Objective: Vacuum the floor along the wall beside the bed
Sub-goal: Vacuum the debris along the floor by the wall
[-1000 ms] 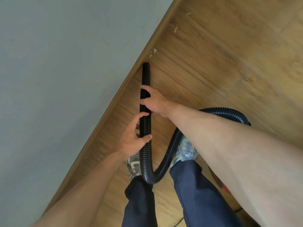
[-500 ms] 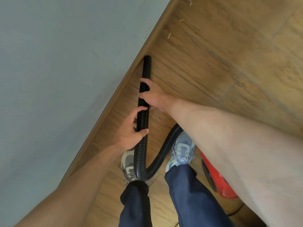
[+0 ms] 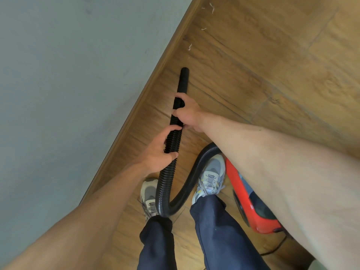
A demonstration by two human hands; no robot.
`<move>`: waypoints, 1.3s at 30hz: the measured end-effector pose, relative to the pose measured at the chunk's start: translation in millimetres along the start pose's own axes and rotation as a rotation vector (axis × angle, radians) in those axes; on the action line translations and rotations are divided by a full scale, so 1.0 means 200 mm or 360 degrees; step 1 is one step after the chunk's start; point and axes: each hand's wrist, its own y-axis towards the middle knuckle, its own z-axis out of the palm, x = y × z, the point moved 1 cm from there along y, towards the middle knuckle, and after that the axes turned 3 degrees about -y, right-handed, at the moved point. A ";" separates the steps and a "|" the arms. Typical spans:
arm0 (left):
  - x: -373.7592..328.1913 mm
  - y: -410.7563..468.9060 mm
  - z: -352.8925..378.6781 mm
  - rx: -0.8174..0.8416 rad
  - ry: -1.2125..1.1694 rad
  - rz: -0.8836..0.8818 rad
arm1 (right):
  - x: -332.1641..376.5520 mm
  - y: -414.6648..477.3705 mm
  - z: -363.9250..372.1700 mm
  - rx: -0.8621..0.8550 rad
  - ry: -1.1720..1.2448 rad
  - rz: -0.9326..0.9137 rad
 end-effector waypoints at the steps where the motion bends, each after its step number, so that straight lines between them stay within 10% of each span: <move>1: -0.03 -0.01 0.01 0.0017 0.0019 -0.0013 | 0.00 -0.02 -0.02 -0.0012 0.0008 0.0020; 39: -0.35 -0.06 -0.09 0.0002 -0.0063 0.0023 | 0.26 -0.09 -0.13 -0.0074 0.0082 0.0078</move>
